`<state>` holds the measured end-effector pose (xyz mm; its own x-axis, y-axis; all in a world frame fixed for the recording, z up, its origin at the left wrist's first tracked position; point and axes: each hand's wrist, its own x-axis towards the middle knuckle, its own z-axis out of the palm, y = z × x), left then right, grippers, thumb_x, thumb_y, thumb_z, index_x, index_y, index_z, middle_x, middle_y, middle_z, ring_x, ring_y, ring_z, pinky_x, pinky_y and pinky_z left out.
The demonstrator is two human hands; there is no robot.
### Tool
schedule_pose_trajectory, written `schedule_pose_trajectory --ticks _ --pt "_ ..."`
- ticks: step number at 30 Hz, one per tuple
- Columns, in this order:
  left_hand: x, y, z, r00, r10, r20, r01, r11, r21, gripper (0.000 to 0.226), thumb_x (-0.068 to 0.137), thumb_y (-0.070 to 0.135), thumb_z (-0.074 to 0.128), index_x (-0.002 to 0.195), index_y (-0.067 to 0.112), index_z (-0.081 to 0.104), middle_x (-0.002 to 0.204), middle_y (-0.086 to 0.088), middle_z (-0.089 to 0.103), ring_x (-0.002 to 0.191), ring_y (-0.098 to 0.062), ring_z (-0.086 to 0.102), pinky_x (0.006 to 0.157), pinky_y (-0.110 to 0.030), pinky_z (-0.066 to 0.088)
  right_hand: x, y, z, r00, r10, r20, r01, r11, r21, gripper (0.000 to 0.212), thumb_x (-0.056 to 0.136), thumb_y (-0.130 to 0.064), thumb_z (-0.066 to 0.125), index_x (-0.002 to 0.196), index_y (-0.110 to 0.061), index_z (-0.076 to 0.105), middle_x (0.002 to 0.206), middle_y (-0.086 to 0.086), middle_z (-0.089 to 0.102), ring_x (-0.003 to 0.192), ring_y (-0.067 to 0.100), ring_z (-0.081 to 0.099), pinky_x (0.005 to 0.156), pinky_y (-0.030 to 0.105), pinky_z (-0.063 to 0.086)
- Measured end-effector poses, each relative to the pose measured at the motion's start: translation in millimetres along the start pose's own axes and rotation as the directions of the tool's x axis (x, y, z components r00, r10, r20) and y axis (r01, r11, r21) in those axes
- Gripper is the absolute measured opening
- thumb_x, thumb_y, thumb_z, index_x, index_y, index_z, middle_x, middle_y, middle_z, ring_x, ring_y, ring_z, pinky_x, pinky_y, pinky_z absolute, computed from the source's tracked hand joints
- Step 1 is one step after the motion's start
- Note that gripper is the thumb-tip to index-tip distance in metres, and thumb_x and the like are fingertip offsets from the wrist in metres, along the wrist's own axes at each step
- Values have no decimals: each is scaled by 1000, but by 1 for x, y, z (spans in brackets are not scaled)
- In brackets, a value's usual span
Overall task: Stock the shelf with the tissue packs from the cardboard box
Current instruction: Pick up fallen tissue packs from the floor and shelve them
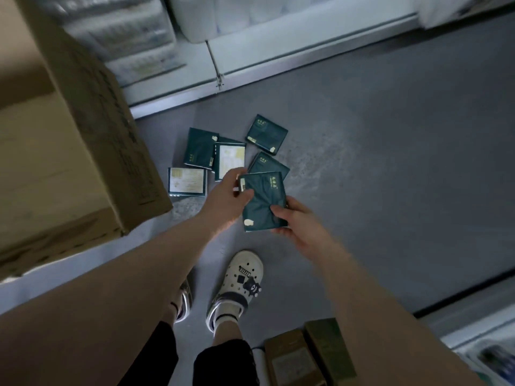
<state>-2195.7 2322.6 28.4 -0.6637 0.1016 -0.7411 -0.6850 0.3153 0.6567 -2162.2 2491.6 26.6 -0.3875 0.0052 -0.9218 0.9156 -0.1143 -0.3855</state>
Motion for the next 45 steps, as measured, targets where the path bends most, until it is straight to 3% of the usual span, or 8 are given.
schedule_pose_trajectory --ticks 5,11,15,18,26,33,40,45 --pt "-40 49 -26 994 25 -110 -28 999 -30 24 95 15 58 111 32 53 105 2 64 96 -22 65 91 -45 54 -54 -38 1 994 -105 -26 106 993 47 28 93 1 61 120 -7 60 103 6 68 85 9 66 76 17 53" --pt "-106 92 -73 961 95 -262 -125 987 -104 20 93 12 61 113 16 55 109 -3 65 100 -22 64 87 -37 54 -115 -88 30 975 -215 48 214 977 24 36 96 2 57 131 -1 55 109 9 66 91 7 68 78 12 53" --pt "-148 105 -111 910 89 -404 -160 977 -144 17 91 10 64 107 15 60 101 2 68 93 -10 63 83 -27 52 -149 -122 65 947 -308 92 313 949 -43 31 92 3 62 119 -12 62 91 1 66 86 14 65 87 23 53" --pt "-172 108 -141 872 108 -477 -216 960 -177 18 89 7 65 104 17 63 96 5 68 90 -4 63 80 -17 53 -165 -141 98 915 -369 164 393 908 -145 29 90 4 64 109 -18 64 95 4 66 87 20 62 87 34 49" --pt "-205 78 -226 813 92 -575 -273 933 -236 27 89 8 64 102 31 63 96 16 67 89 4 63 87 -15 49 -188 -162 202 859 -418 296 500 809 -308 31 83 -2 71 104 -24 66 103 9 68 91 22 67 88 35 55" --pt "-232 37 -318 750 49 -659 -267 934 -235 28 87 11 67 113 22 65 106 10 69 97 -4 64 89 -23 51 -200 -155 312 823 -430 372 555 746 -367 33 86 -1 71 113 -19 64 100 -1 72 95 13 69 78 24 56" --pt "-269 -2 -414 694 1 -720 -285 919 -273 27 87 9 67 108 26 65 105 12 69 98 -4 64 90 -24 51 -217 -143 428 791 -411 452 596 684 -420 40 87 -1 71 124 -10 61 109 3 71 99 11 69 85 24 57" --pt "-296 -28 -476 631 -47 -774 -317 895 -313 25 89 12 66 109 28 65 104 15 68 97 0 62 86 -18 49 -231 -136 510 739 -411 534 662 591 -462 32 87 -7 73 112 -24 66 107 -1 68 96 12 68 91 32 56"
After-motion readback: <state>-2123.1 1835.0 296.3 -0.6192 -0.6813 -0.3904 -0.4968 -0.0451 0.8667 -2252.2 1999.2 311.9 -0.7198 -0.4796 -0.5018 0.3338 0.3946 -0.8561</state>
